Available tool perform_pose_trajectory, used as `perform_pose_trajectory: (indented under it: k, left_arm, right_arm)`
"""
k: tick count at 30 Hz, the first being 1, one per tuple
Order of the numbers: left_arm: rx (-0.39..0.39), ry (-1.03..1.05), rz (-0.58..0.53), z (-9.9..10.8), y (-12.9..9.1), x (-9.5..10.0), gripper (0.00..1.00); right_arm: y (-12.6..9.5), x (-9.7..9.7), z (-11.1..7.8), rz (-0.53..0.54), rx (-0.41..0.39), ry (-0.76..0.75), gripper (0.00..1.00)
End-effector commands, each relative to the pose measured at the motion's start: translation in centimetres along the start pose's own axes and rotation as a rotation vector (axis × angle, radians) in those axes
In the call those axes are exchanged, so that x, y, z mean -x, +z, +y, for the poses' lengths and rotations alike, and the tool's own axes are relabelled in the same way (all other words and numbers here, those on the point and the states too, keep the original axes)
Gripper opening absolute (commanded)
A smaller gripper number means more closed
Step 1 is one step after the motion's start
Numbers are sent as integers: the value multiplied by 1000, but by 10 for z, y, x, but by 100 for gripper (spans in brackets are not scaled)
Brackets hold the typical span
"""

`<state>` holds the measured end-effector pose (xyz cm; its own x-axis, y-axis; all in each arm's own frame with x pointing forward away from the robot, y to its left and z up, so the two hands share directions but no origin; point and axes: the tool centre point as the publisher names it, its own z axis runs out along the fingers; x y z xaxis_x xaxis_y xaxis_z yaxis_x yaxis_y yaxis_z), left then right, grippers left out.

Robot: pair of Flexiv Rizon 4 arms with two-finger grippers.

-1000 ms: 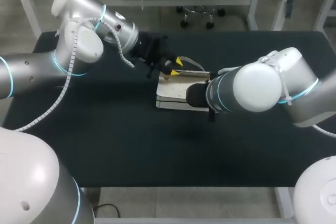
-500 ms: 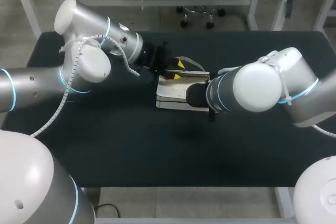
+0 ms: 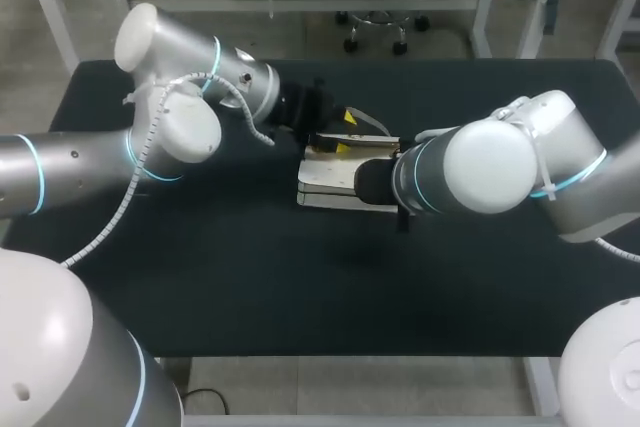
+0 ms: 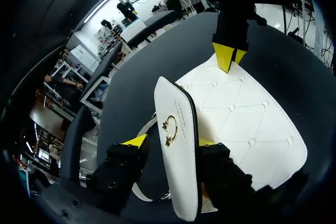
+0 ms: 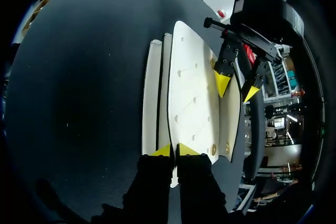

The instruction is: Pick up the bag, open it, inspect its contents, close it, and place it on the opposite side

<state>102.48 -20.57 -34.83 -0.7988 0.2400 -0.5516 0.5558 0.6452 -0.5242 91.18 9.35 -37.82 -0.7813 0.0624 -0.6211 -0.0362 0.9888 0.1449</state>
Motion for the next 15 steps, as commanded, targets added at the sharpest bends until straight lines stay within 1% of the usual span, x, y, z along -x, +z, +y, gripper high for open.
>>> perform_pose_trajectory:
  k: [1, 3, 8, 9, 10, 11, 15]
  left_arm:
    - [9, 10, -29, -1, -4, -6, 64]
    - [16, 11, -26, 0, -2, -7, 75]
    - [25, -8, 1, 4, 8, -7, 65]
    - [25, -14, 3, 4, 10, -5, 62]
    - [25, -22, 5, 5, 11, -3, 56]
    - [23, -30, 9, 6, 12, -1, 53]
    - [23, -53, 17, 9, 16, 3, 49]
  right_arm:
    - [1, -5, -4, -388, 14, -1, 0]
    - [1, -5, -4, -388, 14, -1, 0]
    - [1, -5, -4, -388, 14, -1, 0]
    - [1, -5, -4, -388, 14, -1, 0]
    - [1, -5, -4, -388, 14, -1, 0]
    - [1, -5, -4, -388, 14, -1, 0]
    - [1, -5, -4, -388, 14, -1, 0]
